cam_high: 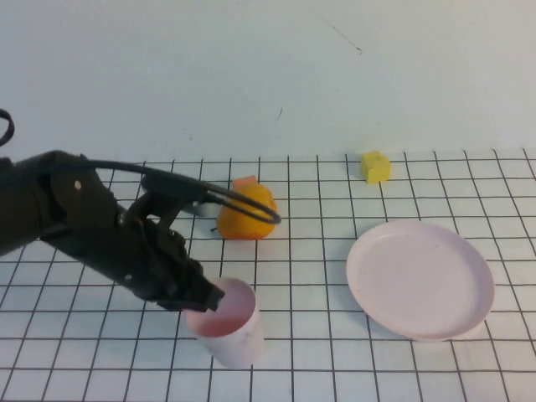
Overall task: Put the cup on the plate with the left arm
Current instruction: Pick up the cup from the table, then place the cup on the plate
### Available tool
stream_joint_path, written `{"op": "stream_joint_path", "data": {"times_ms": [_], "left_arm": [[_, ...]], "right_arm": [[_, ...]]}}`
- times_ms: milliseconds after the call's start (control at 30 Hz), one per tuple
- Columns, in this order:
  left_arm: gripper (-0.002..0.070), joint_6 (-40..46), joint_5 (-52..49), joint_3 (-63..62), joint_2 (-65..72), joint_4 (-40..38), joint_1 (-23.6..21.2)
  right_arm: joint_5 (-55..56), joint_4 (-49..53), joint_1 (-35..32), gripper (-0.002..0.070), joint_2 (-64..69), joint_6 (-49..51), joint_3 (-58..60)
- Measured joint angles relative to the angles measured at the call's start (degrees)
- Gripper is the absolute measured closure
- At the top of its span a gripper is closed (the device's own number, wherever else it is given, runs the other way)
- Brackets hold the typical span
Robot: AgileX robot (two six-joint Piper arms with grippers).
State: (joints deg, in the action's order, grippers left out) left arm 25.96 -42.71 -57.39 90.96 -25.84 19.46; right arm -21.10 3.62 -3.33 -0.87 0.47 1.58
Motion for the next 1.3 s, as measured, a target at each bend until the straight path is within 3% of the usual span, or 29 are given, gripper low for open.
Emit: {"op": "stream_joint_path", "data": {"times_ms": [333, 567, 967, 1167, 1233, 1300], "left_arm": [[0.0663, 0.24, -4.43, -21.93, 7.72, -11.52, 0.81], [0.0664, -1.32, -5.17, -35.36, 21.57, -13.66, 7.52], [0.0664, -6.28, -5.15, -53.08, 38.46, -0.80, 17.98], [0.0663, -7.53, -1.92, -55.90, 40.25, 1.53, 19.93], [0.0645, -7.61, -1.55, -55.99, 40.37, 2.05, 19.93], [0.0577, -7.10, -1.32, -56.11, 40.60, 2.76, 19.93]], "right_arm": [[0.00, 0.00, 0.00, 0.0678, 0.00, 0.00, 0.00], [0.00, 0.00, 0.00, 0.0678, 0.00, 0.00, 0.00], [0.00, 0.00, 0.00, 0.0678, 0.00, 0.00, 0.00], [0.00, 0.00, 0.00, 0.0678, 0.00, 0.00, 0.00], [0.00, 0.00, 0.00, 0.0678, 0.00, 0.00, 0.00], [0.00, 0.00, 0.00, 0.0678, 0.00, 0.00, 0.00]]}}
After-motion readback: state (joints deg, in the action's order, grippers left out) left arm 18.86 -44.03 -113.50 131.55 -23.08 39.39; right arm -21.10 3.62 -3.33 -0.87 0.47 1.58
